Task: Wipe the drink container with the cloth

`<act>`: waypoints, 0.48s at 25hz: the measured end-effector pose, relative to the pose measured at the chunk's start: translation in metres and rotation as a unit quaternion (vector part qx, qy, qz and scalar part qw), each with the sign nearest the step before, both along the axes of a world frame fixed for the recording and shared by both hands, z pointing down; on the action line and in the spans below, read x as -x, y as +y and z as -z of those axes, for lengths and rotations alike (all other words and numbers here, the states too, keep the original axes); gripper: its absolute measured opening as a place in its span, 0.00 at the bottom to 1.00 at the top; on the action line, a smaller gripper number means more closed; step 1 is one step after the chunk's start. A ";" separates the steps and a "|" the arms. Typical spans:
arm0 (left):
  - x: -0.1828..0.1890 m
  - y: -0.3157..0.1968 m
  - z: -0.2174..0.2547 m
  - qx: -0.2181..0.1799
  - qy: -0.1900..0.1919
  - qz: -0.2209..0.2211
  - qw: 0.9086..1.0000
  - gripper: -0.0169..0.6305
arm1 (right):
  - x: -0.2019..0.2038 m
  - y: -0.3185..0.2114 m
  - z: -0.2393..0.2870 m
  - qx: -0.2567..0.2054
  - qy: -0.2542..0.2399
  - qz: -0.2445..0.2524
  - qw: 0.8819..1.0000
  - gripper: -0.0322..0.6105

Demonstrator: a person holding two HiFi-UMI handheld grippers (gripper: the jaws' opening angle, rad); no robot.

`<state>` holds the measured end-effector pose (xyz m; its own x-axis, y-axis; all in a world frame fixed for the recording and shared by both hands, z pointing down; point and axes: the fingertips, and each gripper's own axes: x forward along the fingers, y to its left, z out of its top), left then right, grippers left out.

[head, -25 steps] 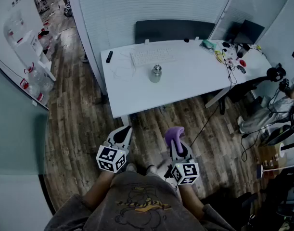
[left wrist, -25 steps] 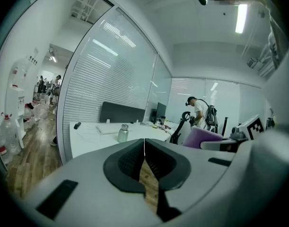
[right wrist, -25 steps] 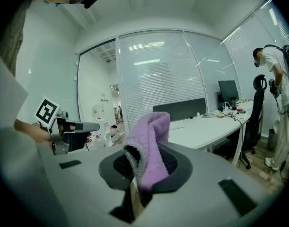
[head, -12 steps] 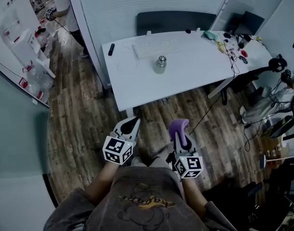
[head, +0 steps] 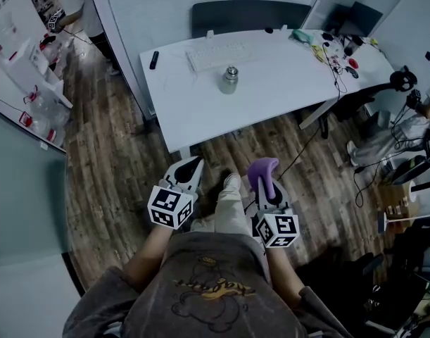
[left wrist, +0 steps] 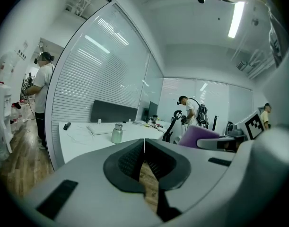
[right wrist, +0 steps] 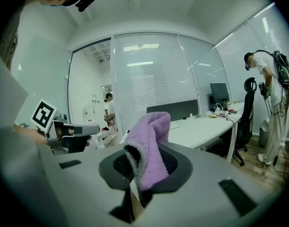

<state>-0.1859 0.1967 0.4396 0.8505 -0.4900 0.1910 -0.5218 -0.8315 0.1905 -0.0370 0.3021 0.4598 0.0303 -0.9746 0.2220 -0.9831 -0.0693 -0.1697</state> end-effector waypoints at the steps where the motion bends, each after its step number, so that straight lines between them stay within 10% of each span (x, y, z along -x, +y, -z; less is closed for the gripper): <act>1: -0.002 -0.003 -0.001 -0.001 -0.001 0.000 1.000 0.06 | -0.003 -0.003 -0.001 0.000 0.000 0.000 1.000 0.12; 12: -0.033 -0.061 -0.004 -0.003 -0.007 0.016 1.000 0.06 | -0.040 -0.066 -0.014 0.001 -0.015 0.011 1.000 0.12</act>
<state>-0.1525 0.1357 0.4436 0.8318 -0.5181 0.1991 -0.5506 -0.8154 0.1787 0.0025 0.2358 0.4735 0.0024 -0.9743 0.2250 -0.9788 -0.0484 -0.1991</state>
